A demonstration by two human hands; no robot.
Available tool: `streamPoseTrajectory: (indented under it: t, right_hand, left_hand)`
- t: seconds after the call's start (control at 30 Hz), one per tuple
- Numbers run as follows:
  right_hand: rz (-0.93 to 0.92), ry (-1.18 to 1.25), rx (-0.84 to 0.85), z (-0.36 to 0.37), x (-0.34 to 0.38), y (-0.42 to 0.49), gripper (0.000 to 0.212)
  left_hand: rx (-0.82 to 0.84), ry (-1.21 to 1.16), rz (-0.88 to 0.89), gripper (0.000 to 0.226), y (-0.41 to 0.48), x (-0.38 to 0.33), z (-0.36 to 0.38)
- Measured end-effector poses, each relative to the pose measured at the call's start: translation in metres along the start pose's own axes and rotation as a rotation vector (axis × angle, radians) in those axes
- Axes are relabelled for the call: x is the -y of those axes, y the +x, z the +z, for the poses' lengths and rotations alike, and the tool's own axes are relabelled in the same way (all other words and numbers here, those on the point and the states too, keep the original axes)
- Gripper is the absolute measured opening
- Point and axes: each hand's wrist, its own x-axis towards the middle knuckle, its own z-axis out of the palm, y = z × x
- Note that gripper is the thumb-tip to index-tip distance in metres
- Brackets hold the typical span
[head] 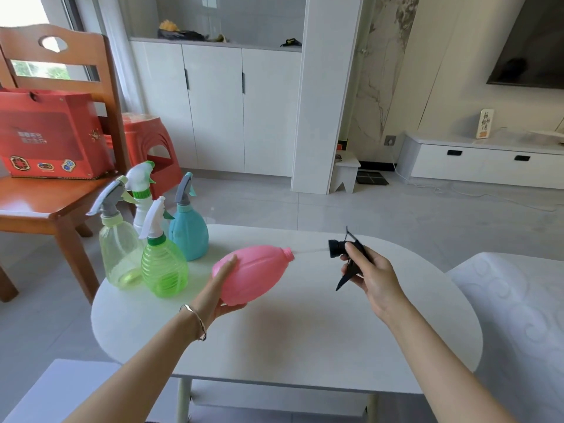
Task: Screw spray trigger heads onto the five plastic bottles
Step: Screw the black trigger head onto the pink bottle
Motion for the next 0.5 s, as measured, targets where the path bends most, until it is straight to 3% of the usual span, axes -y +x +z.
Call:
streamPoseTrajectory:
  t: [0.13, 0.33, 0.5]
  right_hand:
    - [0.016, -0.092, 0.169, 0.017, -0.002, -0.009, 0.011]
    - [-0.101, -0.23, 0.216, 0.015, 0.006, -0.01, 0.01]
    - [-0.139, -0.24, 0.286, 0.019, 0.008, -0.012, 0.022]
  left_hand:
    - [0.096, 0.091, -0.023, 0.063, -0.006, 0.003, 0.014]
    - [0.078, 0.072, -0.024, 0.06, -0.008, -0.004, 0.019]
    - [0.117, 0.082, -0.139, 0.07, -0.009, -0.005, 0.019]
